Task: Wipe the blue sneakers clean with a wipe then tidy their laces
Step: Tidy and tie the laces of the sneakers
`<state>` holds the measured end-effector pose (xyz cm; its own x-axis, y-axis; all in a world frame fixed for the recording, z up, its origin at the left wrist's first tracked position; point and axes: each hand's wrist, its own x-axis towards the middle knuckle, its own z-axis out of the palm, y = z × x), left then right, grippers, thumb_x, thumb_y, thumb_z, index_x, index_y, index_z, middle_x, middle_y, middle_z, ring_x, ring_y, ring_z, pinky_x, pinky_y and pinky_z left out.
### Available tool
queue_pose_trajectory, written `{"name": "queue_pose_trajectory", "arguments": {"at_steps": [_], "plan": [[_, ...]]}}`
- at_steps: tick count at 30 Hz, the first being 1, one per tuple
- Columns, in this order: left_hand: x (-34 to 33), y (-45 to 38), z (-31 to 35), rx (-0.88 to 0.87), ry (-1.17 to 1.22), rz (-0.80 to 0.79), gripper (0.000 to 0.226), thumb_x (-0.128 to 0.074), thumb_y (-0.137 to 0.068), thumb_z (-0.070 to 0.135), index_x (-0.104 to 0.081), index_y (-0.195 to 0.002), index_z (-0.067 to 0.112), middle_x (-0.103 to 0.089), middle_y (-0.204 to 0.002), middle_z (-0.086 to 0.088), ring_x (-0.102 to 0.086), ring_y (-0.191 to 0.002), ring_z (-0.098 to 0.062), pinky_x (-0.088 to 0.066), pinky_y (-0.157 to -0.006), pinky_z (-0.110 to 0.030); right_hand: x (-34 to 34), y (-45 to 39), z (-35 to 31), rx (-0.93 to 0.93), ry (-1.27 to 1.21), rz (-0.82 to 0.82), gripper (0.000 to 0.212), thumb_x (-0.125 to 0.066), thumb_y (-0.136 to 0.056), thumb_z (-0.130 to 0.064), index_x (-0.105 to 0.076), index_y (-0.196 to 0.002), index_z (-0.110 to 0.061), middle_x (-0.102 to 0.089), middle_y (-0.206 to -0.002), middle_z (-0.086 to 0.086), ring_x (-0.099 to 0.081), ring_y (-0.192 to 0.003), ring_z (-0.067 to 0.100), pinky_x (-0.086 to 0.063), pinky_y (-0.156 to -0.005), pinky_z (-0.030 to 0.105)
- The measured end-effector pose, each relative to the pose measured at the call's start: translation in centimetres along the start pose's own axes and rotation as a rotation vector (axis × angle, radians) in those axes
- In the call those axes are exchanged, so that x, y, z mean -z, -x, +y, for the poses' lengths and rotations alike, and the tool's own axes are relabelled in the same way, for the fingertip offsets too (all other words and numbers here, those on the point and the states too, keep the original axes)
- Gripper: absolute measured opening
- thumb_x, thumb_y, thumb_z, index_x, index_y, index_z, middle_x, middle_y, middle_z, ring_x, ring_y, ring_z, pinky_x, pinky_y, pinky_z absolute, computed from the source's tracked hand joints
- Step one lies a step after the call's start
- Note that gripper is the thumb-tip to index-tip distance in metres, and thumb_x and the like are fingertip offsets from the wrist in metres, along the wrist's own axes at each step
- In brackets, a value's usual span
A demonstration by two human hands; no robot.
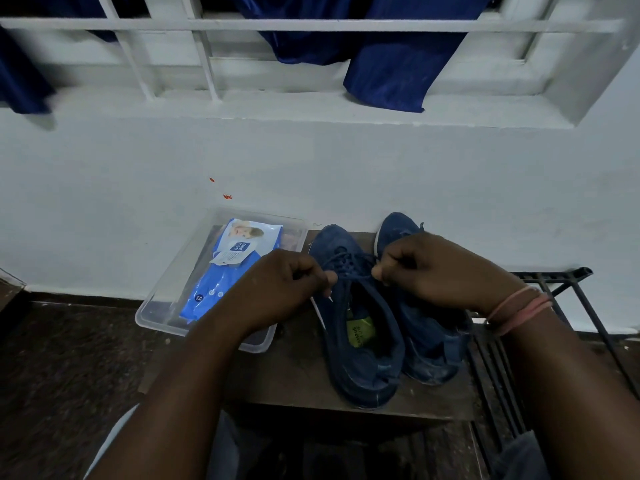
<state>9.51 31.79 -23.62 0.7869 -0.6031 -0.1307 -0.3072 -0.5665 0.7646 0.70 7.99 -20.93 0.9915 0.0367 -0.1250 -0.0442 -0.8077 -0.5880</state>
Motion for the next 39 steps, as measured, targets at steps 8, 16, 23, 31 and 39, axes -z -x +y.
{"name": "queue_pose_trajectory", "arguments": {"at_steps": [8, 16, 23, 31, 39], "plan": [[-0.4, -0.2, 1.1, -0.168, 1.064, -0.103, 0.025, -0.052, -0.099, 0.02, -0.066, -0.103, -0.001, -0.072, -0.107, -0.014, -0.067, -0.105, -0.027, -0.056, -0.094, -0.038, -1.5, -1.0, -1.9, 0.012, -1.17, 0.02, 0.032, -0.05, -0.105, -0.024, -0.06, -0.08, -0.006, -0.071, -0.099, 0.024, -0.067, -0.097, 0.037, -0.05, -0.096, 0.046], [-2.5, -0.8, 2.1, -0.087, 1.016, 0.156, 0.024, -0.052, -0.104, 0.019, -0.07, -0.09, 0.01, -0.065, -0.074, 0.002, -0.057, -0.059, -0.008, -0.051, -0.061, -0.024, -4.0, -2.7, -2.7, -0.148, -1.421, 0.171, 0.023, -0.044, -0.106, -0.015, -0.064, -0.1, -0.004, -0.064, -0.083, 0.008, -0.056, -0.071, 0.02, -0.05, -0.075, 0.036], [-3.4, -1.4, 1.8, -0.072, 0.677, 0.25, 0.032, -0.05, -0.103, 0.002, -0.077, -0.11, 0.018, -0.075, -0.089, -0.004, -0.061, -0.074, -0.016, -0.052, -0.073, -0.031, -4.9, -2.6, -2.7, -0.077, -0.964, 0.263, 0.028, -0.055, -0.097, 0.004, -0.076, -0.105, -0.012, -0.076, -0.092, 0.016, -0.063, -0.077, 0.018, -0.053, -0.073, 0.029], [-2.3, -1.3, 1.5, -0.099, 0.629, 0.099, 0.023, -0.073, -0.087, -0.005, -0.052, -0.093, 0.002, -0.077, -0.08, -0.014, -0.072, -0.075, -0.028, -0.059, -0.072, -0.034, -4.2, -2.2, -2.6, -0.025, -0.754, 0.285, 0.013, -0.059, -0.094, 0.004, -0.065, -0.1, -0.007, -0.073, -0.073, 0.015, -0.066, -0.066, 0.023, -0.053, -0.068, 0.039], [-2.4, -1.5, 1.3, 0.0, 0.708, 0.09, 0.013, -0.069, -0.094, 0.004, -0.064, -0.106, 0.003, -0.077, -0.085, -0.018, -0.068, -0.075, -0.027, -0.054, -0.07, -0.033, -3.6, -1.8, -2.5, 0.061, -0.604, 0.167, 0.016, -0.059, -0.101, -0.006, -0.065, -0.11, -0.019, -0.075, -0.078, 0.011, -0.069, -0.075, 0.017, -0.056, -0.078, 0.036]]}}
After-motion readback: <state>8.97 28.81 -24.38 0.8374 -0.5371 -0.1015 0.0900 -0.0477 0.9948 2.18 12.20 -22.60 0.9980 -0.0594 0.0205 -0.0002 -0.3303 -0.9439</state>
